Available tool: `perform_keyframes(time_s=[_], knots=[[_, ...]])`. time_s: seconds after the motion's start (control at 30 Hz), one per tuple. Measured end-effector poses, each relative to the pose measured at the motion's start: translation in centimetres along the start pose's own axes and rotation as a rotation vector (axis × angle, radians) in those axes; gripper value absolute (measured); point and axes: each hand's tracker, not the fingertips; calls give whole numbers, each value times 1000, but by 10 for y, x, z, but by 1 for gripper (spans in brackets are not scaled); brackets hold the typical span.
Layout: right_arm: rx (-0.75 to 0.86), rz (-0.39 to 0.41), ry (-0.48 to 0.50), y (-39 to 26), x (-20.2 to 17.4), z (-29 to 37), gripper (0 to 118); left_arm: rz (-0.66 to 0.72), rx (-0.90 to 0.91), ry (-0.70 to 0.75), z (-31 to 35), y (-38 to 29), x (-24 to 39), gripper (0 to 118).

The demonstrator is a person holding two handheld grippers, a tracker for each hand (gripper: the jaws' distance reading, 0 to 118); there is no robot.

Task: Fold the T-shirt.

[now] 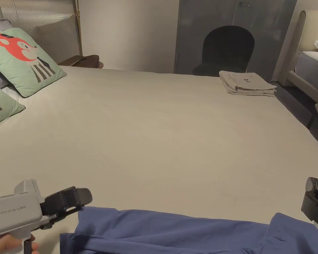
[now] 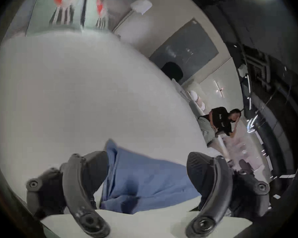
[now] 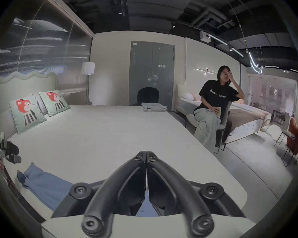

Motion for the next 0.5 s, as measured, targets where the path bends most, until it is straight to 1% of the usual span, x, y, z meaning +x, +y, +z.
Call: perform_keyframes(time_s=[0.13, 0.2, 0.23, 0.3, 0.33, 0.4, 0.5], knots=[[-24, 21, 9, -5, -6, -6, 0, 58, -115, 20, -17, 0, -33, 95], [-36, 30, 10, -6, -11, -7, 0, 94, -176, 6, -28, -3, -42, 93], [-41, 32, 9, -6, -11, -9, 0, 99, -189, -8, -32, -6, -43, 93], [-50, 40, 14, -5, -15, -10, 0, 69, -144, -11, -36, -7, -36, 92], [-54, 43, 16, -5, -17, -10, 0, 68, -151, -15, -38, -7, -34, 91], [-56, 46, 26, -3, -22, -13, 0, 74, -158, -19, -45, -7, -31, 79], [-54, 48, 31, -2, -26, -14, 0, 41, -168, 12, -50, -9, -30, 52]])
